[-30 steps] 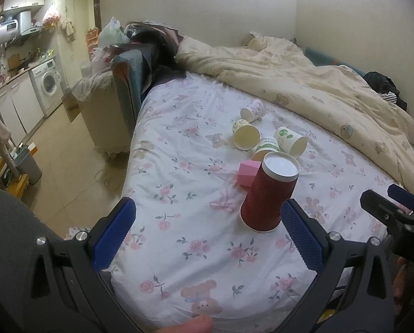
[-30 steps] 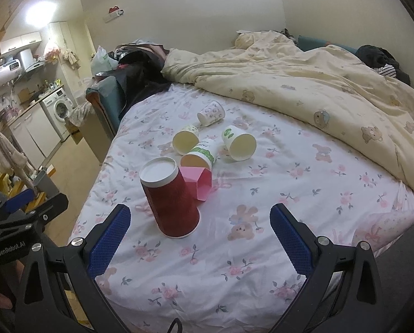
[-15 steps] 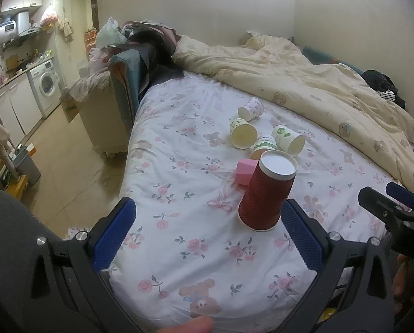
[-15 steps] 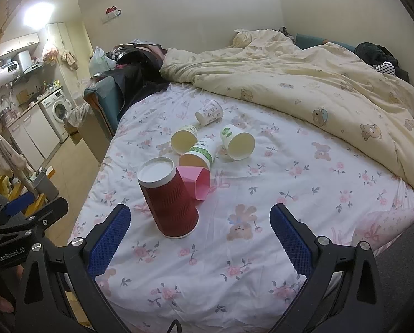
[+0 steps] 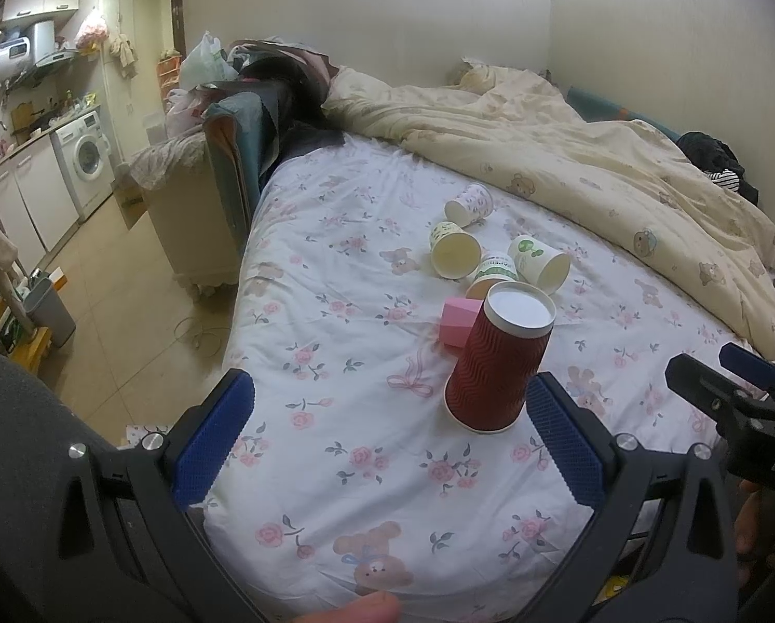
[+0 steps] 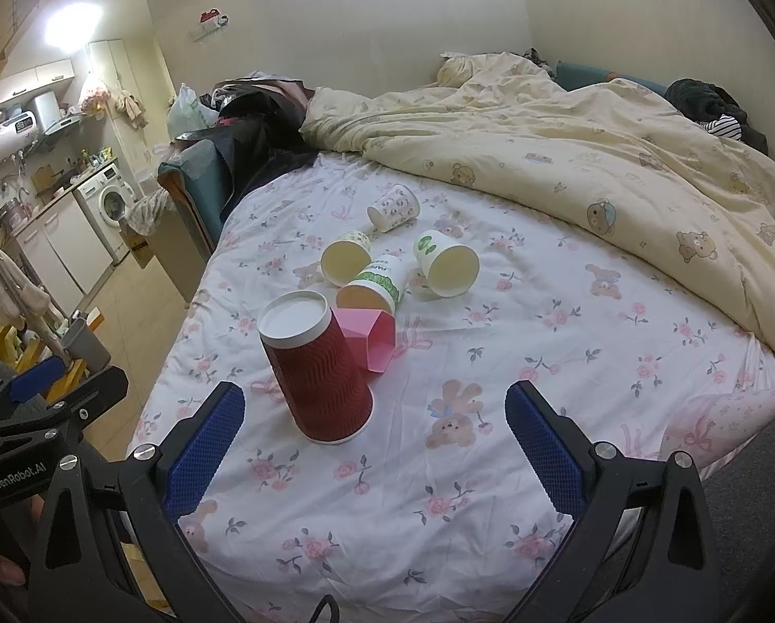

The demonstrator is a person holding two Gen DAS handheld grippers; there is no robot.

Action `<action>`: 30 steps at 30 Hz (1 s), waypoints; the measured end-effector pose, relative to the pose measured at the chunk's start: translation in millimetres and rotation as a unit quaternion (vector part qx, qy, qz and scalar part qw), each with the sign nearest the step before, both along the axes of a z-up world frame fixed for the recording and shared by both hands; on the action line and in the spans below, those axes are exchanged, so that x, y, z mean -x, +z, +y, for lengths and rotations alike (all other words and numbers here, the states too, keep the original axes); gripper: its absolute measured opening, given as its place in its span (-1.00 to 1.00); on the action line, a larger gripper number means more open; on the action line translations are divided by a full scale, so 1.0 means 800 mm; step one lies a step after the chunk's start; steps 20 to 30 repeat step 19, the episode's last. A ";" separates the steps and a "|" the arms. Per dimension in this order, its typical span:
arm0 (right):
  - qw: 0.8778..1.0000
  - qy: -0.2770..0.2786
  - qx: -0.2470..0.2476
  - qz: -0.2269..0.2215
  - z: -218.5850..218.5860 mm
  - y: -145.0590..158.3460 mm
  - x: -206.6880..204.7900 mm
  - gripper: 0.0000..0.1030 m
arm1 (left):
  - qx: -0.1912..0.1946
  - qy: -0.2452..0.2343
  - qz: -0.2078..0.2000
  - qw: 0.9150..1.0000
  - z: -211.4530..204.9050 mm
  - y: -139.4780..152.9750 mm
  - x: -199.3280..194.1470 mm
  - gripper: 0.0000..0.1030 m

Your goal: Flip cup upside down

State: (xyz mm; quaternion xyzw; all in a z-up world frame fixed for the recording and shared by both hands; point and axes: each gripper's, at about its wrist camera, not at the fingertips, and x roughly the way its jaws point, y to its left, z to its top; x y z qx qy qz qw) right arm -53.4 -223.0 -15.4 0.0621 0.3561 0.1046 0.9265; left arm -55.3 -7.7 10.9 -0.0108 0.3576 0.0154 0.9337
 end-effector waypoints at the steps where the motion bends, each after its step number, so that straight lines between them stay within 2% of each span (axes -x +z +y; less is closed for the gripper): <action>1: 1.000 0.000 0.000 0.000 0.000 0.000 0.000 0.99 | 0.000 0.000 0.000 1.000 0.000 0.000 0.000 1.00; 30: 1.000 -0.001 -0.002 0.002 0.001 -0.001 0.001 1.00 | 0.001 0.004 0.000 1.000 -0.002 -0.001 0.001 1.00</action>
